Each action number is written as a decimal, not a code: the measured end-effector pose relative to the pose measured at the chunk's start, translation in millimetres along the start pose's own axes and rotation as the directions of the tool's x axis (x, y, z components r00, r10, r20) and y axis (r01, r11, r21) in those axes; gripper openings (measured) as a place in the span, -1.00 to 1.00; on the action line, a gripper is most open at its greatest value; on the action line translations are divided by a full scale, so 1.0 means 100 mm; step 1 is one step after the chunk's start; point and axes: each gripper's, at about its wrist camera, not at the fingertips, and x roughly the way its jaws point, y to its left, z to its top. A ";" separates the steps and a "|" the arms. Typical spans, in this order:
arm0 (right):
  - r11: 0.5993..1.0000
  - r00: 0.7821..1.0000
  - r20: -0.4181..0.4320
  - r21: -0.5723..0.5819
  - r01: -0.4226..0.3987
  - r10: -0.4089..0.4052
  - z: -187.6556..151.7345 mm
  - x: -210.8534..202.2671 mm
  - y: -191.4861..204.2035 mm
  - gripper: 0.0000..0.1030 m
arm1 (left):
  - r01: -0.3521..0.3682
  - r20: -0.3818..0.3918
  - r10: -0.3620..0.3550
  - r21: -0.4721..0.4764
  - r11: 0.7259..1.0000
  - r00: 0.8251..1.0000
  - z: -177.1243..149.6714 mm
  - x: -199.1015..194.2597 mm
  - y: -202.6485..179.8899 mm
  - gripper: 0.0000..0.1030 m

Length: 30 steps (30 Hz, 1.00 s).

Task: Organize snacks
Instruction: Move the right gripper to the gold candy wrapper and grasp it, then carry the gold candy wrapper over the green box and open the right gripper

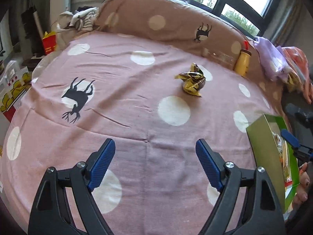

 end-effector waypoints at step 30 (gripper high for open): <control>0.993 0.941 -0.324 -0.021 -0.113 0.100 -0.04 1.33 0.45 -0.16 | 0.055 -0.090 -0.050 0.049 0.997 0.995 -0.05 0.14 -0.11 0.64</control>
